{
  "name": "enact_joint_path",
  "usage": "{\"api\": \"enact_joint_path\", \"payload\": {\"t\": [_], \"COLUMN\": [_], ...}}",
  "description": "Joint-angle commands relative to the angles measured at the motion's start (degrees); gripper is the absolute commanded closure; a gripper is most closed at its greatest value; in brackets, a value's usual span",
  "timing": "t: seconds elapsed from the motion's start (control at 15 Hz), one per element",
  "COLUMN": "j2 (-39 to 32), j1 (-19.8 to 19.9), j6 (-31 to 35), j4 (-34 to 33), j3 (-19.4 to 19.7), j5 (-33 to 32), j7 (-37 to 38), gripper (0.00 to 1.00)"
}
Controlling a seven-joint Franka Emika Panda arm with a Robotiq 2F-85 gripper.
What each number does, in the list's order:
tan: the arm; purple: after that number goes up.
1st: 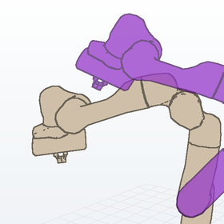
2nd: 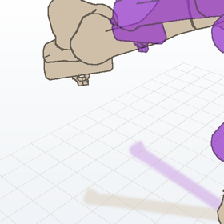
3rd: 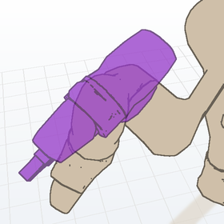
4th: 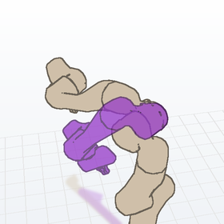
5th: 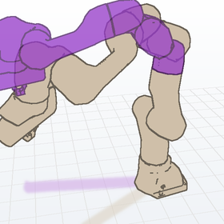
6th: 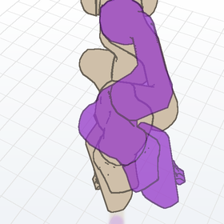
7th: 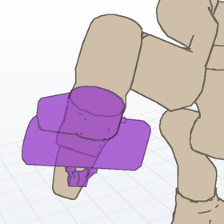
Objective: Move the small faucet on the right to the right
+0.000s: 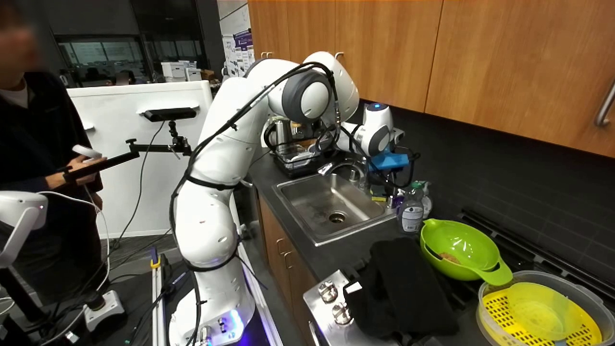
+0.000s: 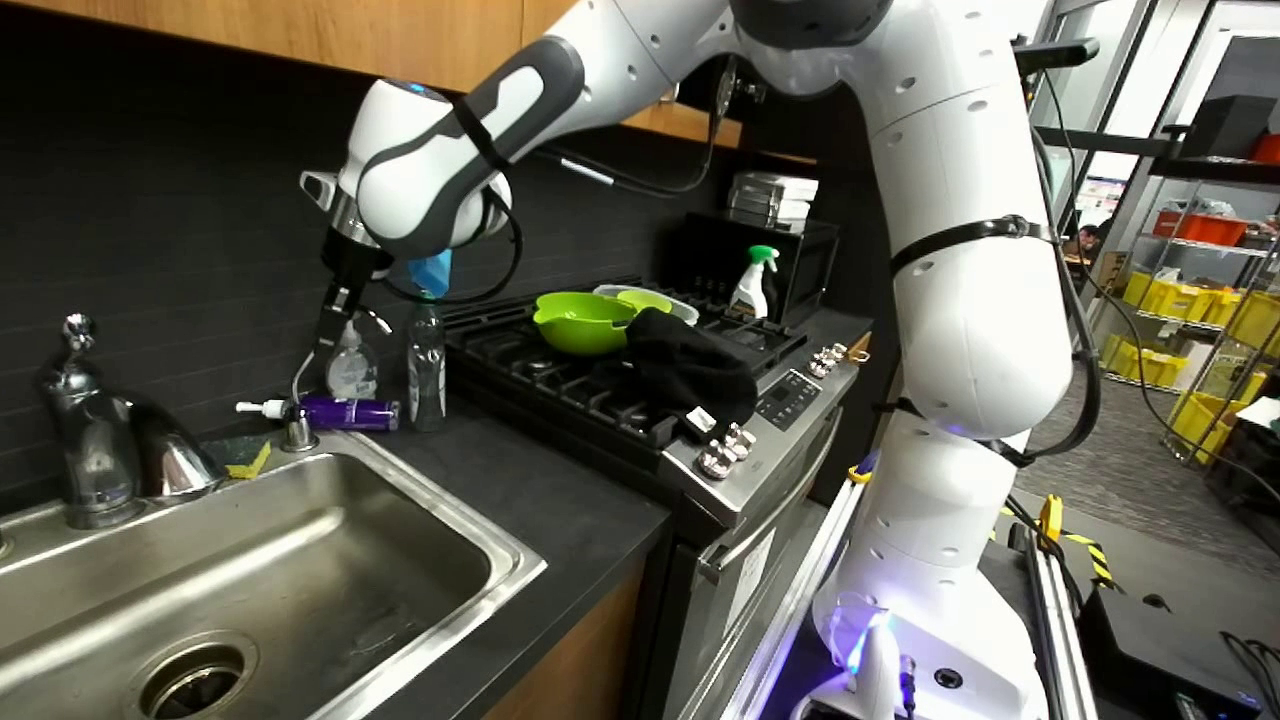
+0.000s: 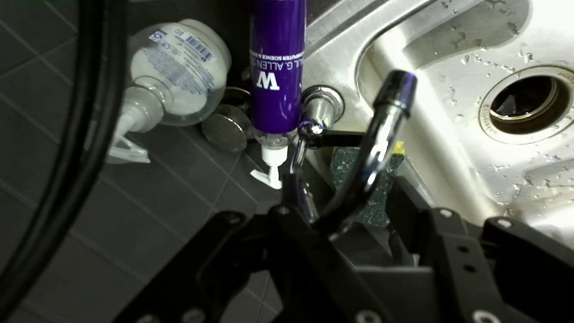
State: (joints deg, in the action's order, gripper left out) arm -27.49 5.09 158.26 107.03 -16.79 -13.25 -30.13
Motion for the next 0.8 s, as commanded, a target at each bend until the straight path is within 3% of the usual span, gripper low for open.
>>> {"api": "enact_joint_path", "payload": {"t": [0.0, 0.2, 0.73], "j2": [1.6, 4.4, 15.4], "j1": [-1.8, -3.2, -7.1], "j6": [0.3, 0.0, -1.5], "j4": [1.3, 3.6, 15.0], "j3": [2.0, 4.2, 11.5], "j5": [1.2, 0.1, -2.9], "j7": [0.0, 2.3, 11.7], "gripper": [0.19, 0.02, 0.00]}}
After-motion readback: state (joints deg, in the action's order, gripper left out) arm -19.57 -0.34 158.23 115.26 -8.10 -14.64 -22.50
